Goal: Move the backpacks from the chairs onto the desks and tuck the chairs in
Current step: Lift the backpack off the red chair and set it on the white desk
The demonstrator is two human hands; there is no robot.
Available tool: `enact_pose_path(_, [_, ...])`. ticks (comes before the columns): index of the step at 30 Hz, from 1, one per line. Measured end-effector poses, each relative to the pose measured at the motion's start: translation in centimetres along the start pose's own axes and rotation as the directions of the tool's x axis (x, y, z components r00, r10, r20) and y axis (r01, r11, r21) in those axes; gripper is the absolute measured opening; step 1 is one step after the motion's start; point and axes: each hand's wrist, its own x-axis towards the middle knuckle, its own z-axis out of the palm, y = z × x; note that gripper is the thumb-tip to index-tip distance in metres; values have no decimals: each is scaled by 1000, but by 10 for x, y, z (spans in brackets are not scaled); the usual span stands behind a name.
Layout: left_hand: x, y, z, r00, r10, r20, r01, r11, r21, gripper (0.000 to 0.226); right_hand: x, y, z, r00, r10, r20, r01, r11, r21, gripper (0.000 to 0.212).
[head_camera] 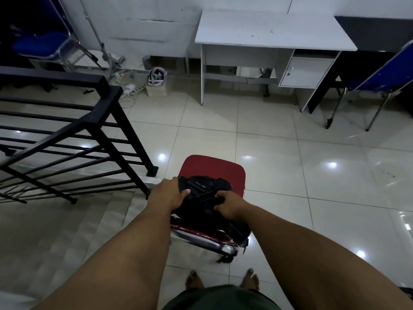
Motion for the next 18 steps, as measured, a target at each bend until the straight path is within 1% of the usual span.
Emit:
enact_pose_path(4, [10,-9,-5,995,89,40,-92,994,63,46,7,-5,2,1000,-18,16,18,1000,2,17])
enact_pose_path(8, [23,-15,-12,986,125,113,-147,966,212,42,15,-12,9,999,5,46,-4,1000,-15,18])
enact_pose_path(10, [29,-10,-17,984,152,93,-172,948,269,40,18,-13,10,1000,10,22,-10,999,-37,17])
enact_pose_path(12, [35,-1,-21,983,179,33,-182,947,266,39,20,-12,7,999,22,-43,-24,999,-39,15])
enact_pose_path(14, [42,8,-24,985,168,-45,-157,971,180,37,22,-8,1,987,49,-154,-55,998,-34,19])
enact_pose_path(15, [47,14,-24,987,149,-66,-142,985,100,34,23,-5,-2,974,71,-216,-78,997,-27,24])
enact_pose_path(16, [50,20,-25,988,134,-72,-134,991,-2,31,23,-3,-5,958,93,-273,-102,995,-18,28])
enact_pose_path(18, [57,33,-26,990,137,-44,-143,965,-218,25,22,3,-12,921,137,-365,-145,989,4,27])
